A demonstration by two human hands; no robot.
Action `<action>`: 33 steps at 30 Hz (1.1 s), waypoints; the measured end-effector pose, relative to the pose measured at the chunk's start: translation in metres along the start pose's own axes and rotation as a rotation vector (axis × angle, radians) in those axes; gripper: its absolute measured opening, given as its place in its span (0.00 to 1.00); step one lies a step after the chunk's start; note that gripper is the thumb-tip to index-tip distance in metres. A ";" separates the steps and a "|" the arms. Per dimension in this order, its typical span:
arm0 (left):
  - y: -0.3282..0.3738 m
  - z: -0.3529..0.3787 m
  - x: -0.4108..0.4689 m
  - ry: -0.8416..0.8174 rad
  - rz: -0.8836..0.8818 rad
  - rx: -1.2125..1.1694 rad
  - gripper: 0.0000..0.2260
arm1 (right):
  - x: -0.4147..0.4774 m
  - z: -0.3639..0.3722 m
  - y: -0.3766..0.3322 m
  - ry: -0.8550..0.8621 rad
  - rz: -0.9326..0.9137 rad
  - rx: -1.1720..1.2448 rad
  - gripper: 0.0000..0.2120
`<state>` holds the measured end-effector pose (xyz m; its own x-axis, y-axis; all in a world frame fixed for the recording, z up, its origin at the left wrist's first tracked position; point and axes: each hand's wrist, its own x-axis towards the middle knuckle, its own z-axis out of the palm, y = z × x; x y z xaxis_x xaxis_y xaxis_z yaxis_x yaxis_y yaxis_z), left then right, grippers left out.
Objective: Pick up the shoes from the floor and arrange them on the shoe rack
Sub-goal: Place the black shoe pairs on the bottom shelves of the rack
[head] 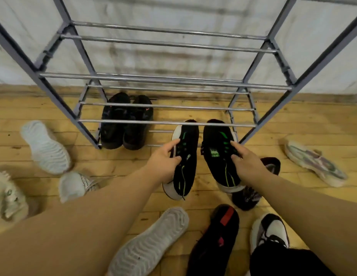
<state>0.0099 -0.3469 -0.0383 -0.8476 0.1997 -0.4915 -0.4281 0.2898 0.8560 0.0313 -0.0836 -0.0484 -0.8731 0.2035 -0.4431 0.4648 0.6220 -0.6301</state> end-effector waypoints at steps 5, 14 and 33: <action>-0.006 0.019 0.085 0.057 -0.023 -0.132 0.24 | 0.065 0.016 0.002 0.048 0.013 0.135 0.24; -0.023 0.030 0.181 -0.019 0.055 0.182 0.28 | 0.154 0.035 0.012 0.202 -0.041 0.055 0.25; -0.047 0.056 0.166 0.074 0.264 0.531 0.45 | 0.139 0.036 0.044 0.137 -0.228 -0.237 0.41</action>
<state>-0.0927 -0.2753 -0.1692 -0.9319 0.2683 -0.2442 -0.0008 0.6716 0.7409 -0.0643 -0.0546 -0.1608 -0.9695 0.1291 -0.2085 0.2230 0.8178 -0.5305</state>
